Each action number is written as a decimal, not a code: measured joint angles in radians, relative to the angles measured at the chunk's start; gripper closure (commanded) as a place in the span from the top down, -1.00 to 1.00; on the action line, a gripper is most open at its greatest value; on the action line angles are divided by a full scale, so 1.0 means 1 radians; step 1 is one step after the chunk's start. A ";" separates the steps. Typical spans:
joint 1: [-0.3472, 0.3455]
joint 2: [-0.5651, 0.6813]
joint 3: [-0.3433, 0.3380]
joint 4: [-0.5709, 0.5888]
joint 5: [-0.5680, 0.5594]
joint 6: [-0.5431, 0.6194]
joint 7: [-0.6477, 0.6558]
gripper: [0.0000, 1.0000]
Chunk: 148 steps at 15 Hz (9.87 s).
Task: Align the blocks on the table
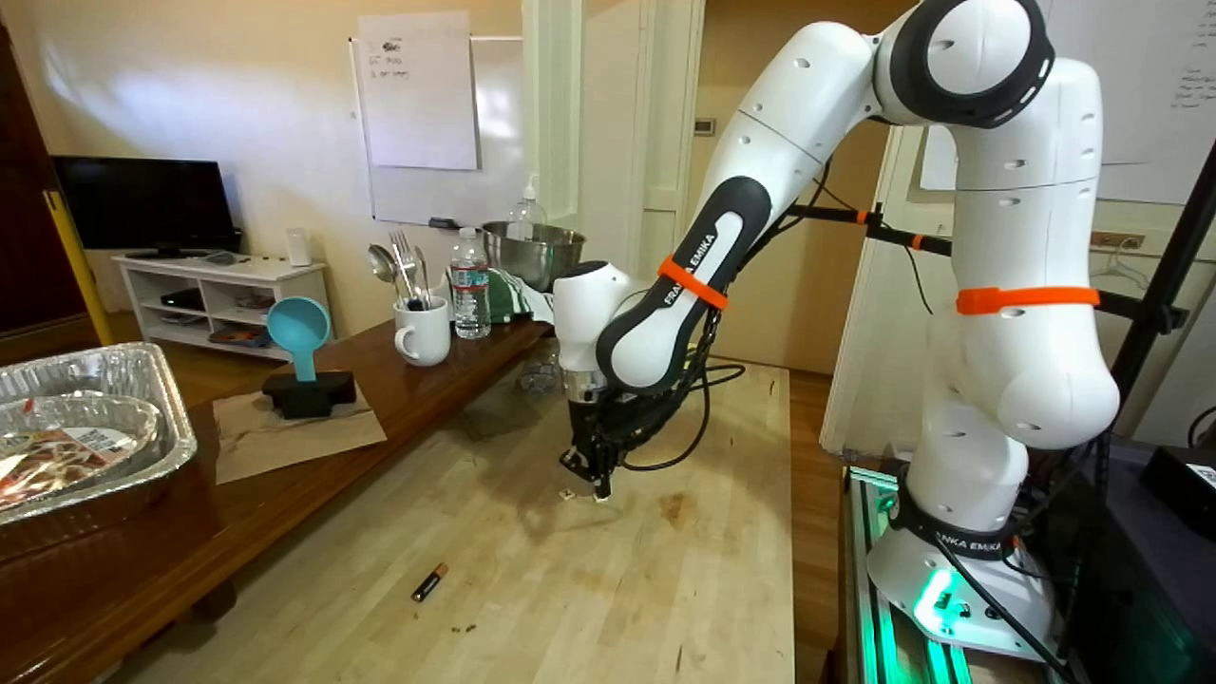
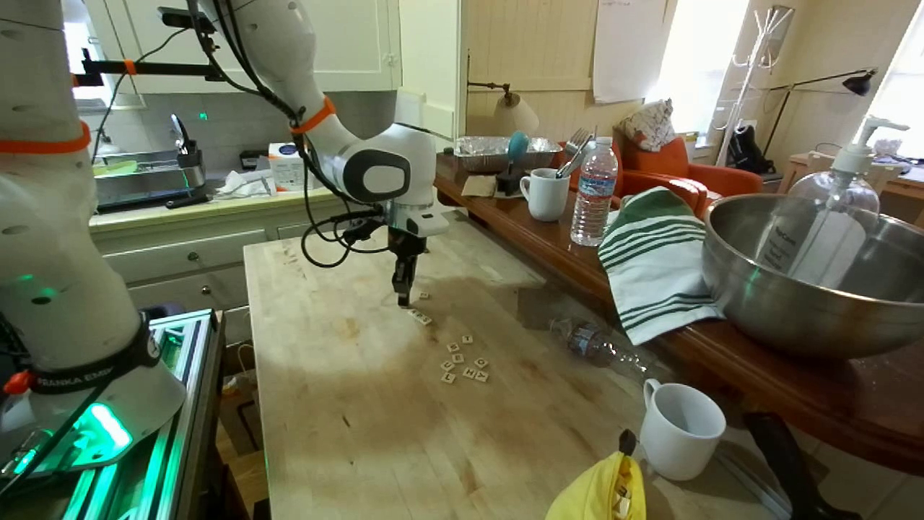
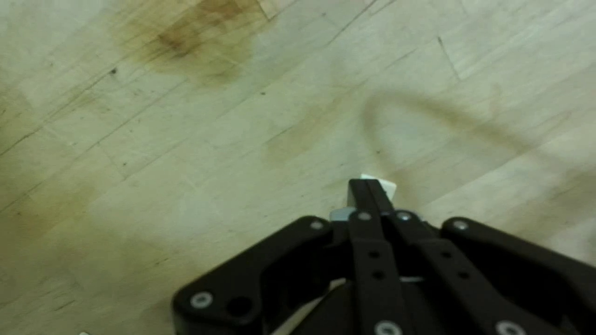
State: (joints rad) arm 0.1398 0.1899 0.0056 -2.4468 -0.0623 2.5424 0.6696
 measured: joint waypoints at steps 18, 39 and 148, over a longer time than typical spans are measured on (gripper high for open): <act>-0.004 -0.073 0.010 -0.067 -0.045 0.019 -0.280 -1.00; -0.004 -0.034 -0.010 -0.070 -0.144 0.098 -0.322 -1.00; -0.063 -0.146 -0.011 -0.091 -0.036 0.063 -0.830 1.00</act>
State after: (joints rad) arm 0.0772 0.0443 -0.0058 -2.5382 -0.0979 2.6054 -0.1609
